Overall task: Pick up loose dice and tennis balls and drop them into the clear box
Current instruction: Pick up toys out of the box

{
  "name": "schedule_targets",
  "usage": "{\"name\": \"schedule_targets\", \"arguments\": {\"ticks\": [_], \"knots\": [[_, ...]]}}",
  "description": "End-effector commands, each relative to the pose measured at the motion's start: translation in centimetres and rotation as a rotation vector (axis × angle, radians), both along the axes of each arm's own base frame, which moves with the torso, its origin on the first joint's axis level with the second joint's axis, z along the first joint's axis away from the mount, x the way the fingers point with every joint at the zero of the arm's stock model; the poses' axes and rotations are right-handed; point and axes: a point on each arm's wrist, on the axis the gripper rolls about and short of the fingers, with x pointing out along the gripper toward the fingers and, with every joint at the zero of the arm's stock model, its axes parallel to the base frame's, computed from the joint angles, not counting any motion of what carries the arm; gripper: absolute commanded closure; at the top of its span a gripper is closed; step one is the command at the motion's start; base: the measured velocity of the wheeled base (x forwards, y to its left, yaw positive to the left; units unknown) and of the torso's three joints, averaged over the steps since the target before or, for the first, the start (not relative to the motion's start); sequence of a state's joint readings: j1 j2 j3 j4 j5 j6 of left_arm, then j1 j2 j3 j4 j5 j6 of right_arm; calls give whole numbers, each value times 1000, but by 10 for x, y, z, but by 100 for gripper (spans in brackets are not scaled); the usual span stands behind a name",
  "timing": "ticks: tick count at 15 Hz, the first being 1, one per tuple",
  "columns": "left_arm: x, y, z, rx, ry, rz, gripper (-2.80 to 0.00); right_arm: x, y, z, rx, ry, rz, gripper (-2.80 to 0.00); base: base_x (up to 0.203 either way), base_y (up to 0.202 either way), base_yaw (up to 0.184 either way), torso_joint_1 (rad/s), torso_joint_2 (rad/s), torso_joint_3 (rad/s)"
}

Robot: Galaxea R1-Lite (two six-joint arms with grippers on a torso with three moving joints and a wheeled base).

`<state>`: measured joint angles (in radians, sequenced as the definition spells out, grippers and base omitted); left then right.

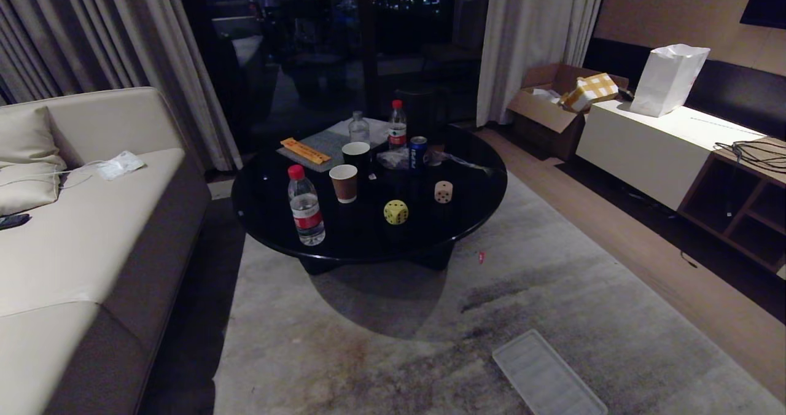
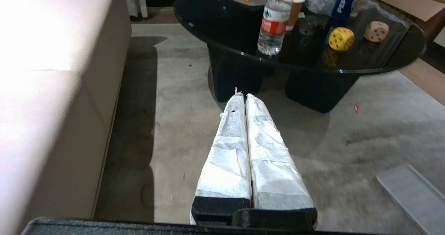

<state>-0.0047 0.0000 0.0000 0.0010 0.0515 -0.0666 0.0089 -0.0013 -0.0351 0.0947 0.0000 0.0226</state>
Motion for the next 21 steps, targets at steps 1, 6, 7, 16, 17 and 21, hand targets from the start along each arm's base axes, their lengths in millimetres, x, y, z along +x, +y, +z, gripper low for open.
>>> {"name": "schedule_targets", "arguments": {"ticks": [1,6,7,16,17,21], "knots": [[0,0,0,-1,2,1,0,0,0,0,-1,2,0,0,186,0,1,-2,5,2],[0,0,0,-1,2,1,0,0,0,0,0,2,0,0,184,0,-1,3,1,3],[0,0,0,-1,2,1,0,0,0,0,0,2,0,0,187,0,-2,2,5,2],[0,0,0,-1,2,1,0,0,0,0,0,2,0,0,183,0,-1,3,2,3],[0,0,0,-1,2,1,0,0,0,0,0,2,0,0,179,0,-3,2,5,0],[0,0,0,-1,2,1,0,0,0,0,0,2,0,0,182,0,1,2,4,2]]}}
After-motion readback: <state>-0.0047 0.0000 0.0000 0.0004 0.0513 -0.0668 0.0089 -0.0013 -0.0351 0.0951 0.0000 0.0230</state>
